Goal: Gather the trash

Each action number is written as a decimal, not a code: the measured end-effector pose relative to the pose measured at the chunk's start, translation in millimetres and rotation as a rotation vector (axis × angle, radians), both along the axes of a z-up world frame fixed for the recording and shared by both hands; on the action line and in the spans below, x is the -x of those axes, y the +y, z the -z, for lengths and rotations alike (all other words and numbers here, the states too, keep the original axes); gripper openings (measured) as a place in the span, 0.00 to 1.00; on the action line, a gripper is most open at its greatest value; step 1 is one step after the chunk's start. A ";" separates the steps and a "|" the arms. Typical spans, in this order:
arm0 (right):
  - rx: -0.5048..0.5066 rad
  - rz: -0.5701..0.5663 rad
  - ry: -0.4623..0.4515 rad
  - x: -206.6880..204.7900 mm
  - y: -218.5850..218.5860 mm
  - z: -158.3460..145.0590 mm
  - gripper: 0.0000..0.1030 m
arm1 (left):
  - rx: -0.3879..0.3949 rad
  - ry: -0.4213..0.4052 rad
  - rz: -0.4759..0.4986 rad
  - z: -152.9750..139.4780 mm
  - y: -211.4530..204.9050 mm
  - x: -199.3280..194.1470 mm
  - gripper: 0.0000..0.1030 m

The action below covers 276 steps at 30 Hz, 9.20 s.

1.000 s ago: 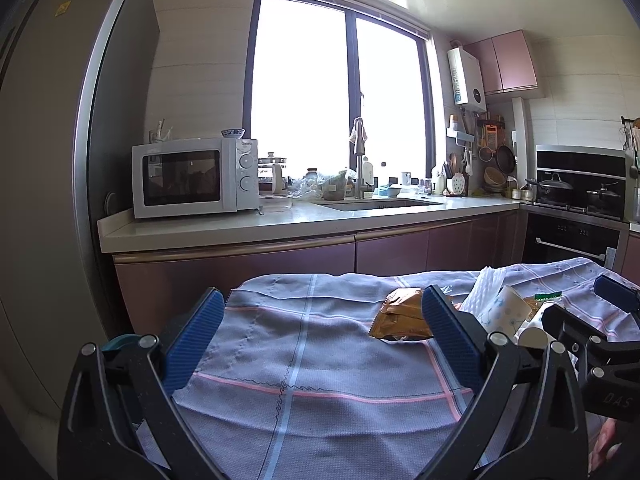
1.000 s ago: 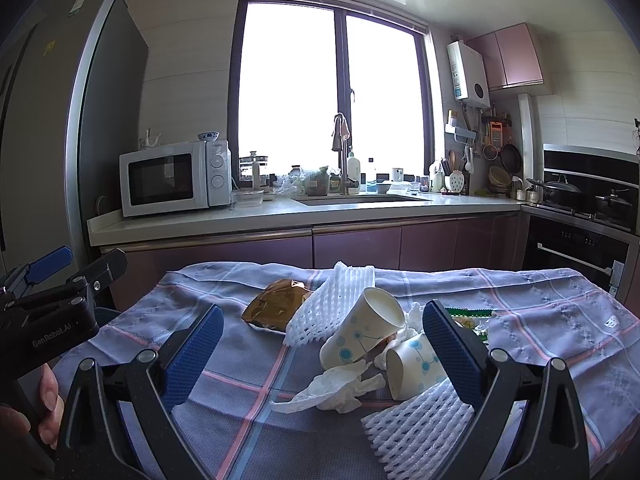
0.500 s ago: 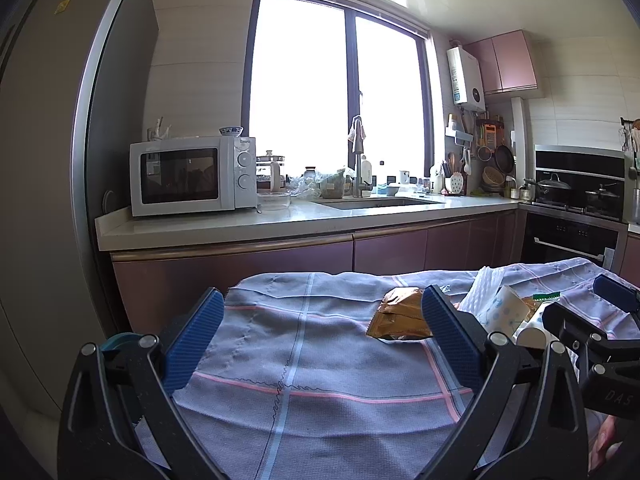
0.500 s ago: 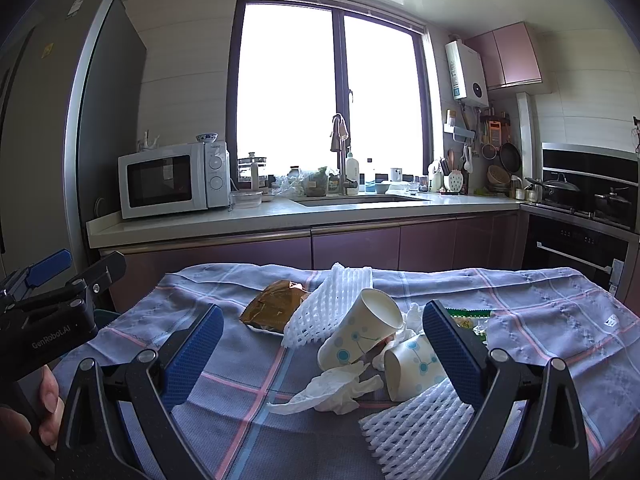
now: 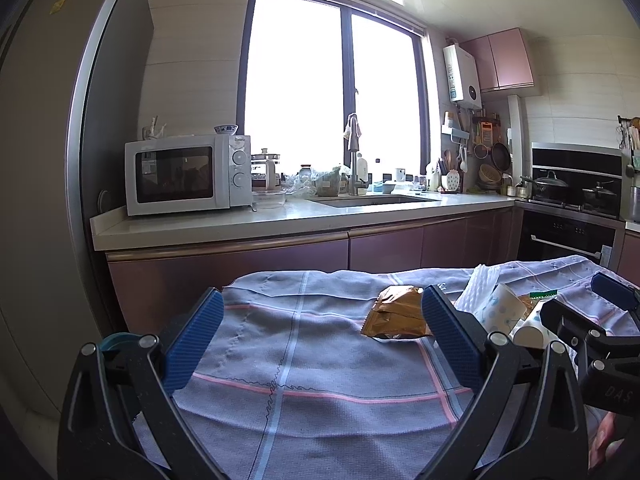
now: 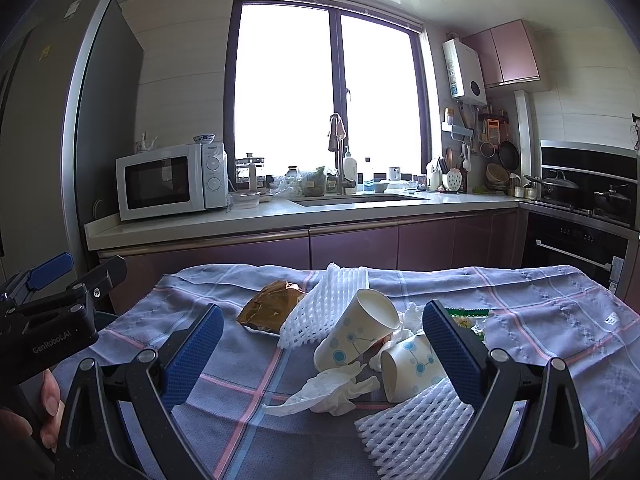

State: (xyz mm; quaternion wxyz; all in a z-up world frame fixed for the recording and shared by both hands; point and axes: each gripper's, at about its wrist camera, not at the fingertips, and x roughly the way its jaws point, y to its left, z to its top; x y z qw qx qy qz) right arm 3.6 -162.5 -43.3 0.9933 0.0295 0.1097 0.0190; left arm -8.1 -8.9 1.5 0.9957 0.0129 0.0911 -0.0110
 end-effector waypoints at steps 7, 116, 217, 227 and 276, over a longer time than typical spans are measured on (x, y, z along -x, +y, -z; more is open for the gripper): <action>-0.004 -0.001 0.002 -2.5 -2.3 0.3 0.94 | 0.001 0.000 0.000 0.1 -0.7 -0.4 0.95; -0.260 -0.872 0.371 -164.6 217.6 -36.8 0.12 | 0.215 0.438 -0.055 34.3 286.6 -66.2 0.08; -0.453 -0.303 0.353 -49.0 -137.6 48.2 0.03 | -0.015 0.449 0.610 50.3 -75.2 -150.3 0.10; -0.425 -0.279 0.334 -33.3 -135.5 37.4 0.03 | 0.039 0.405 0.580 35.7 -30.1 -123.4 0.10; -0.244 -0.914 0.365 -106.1 131.3 -25.9 0.03 | 0.164 0.350 -0.017 23.3 263.2 -27.9 0.10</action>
